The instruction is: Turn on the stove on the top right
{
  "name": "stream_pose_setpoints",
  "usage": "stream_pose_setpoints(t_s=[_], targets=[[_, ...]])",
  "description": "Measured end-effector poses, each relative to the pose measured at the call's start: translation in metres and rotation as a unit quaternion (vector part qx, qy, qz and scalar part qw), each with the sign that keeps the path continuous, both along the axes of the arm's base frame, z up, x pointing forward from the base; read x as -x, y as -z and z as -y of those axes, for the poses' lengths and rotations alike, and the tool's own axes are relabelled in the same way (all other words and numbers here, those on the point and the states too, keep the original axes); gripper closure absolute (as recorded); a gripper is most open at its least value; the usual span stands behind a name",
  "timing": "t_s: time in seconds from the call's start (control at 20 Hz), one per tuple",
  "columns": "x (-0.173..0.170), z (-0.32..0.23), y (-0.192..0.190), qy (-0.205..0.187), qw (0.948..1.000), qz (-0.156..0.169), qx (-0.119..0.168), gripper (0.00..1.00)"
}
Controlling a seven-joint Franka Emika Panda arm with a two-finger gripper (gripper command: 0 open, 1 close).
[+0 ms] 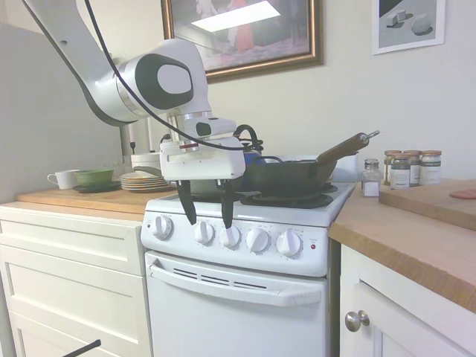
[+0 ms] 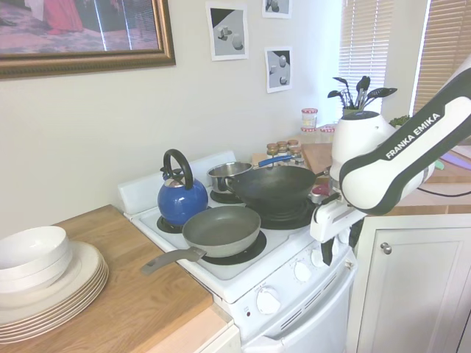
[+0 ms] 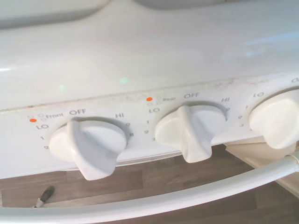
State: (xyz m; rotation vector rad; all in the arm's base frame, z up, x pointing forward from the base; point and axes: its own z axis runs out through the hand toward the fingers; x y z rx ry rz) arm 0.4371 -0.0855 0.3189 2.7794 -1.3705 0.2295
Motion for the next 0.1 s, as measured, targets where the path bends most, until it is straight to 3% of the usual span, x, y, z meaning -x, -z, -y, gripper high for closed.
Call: stream_pose_setpoints(t_s=[0.1], targets=[[-0.0001, -0.0008, 0.0, -0.001, 1.0, 0.0, 0.0, 0.0]])
